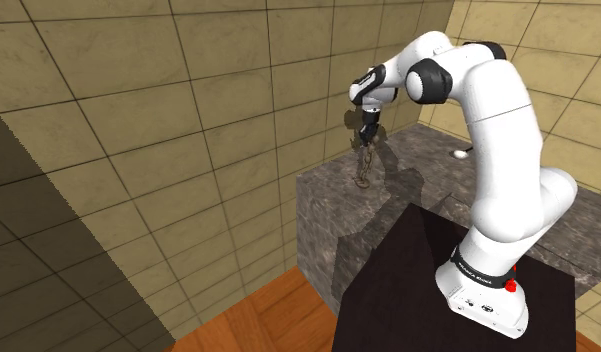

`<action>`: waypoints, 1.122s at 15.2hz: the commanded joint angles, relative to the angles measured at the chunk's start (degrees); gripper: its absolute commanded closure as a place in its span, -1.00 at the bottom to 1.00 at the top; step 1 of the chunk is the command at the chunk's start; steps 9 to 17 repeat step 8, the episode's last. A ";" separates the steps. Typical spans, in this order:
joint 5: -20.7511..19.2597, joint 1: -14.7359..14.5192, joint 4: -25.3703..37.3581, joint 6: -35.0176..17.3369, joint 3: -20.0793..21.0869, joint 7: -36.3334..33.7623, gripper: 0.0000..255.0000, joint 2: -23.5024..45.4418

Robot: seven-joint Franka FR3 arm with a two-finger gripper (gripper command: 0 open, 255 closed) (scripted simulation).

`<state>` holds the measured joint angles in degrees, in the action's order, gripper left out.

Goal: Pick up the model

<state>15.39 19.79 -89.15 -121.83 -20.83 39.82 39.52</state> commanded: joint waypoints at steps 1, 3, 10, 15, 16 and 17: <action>-0.33 -0.20 0.20 1.07 -0.24 -0.25 1.00 -0.91; -0.64 -0.33 0.46 2.13 -0.46 -0.42 1.00 -1.73; -1.12 -0.51 0.99 3.85 -0.80 -0.69 1.00 -2.97; -1.12 -0.51 0.99 3.85 -0.80 -0.69 1.00 -2.97; -1.12 -0.51 0.99 3.85 -0.80 -0.69 1.00 -2.97; -1.12 -0.51 0.99 3.85 -0.80 -0.69 1.00 -2.97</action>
